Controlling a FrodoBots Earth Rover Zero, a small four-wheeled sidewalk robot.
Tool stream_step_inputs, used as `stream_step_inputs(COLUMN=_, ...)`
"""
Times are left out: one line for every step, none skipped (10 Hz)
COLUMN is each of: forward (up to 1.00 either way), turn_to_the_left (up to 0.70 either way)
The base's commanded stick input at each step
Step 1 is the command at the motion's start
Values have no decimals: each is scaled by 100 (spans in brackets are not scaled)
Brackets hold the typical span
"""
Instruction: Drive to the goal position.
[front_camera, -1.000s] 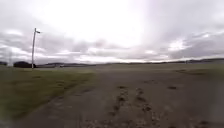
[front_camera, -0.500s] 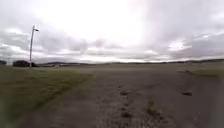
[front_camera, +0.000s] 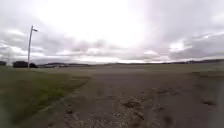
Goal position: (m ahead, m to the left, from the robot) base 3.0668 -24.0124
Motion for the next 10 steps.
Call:
stream_step_inputs(forward=100, turn_to_the_left=0)
stream_step_inputs(forward=100, turn_to_the_left=0)
stream_step_inputs(forward=100, turn_to_the_left=0)
stream_step_inputs(forward=100, turn_to_the_left=0)
stream_step_inputs(forward=100, turn_to_the_left=0)
stream_step_inputs(forward=100, turn_to_the_left=0)
stream_step_inputs(forward=100, turn_to_the_left=0)
stream_step_inputs(forward=100, turn_to_the_left=0)
stream_step_inputs(forward=100, turn_to_the_left=0)
stream_step_inputs(forward=100, turn_to_the_left=0)
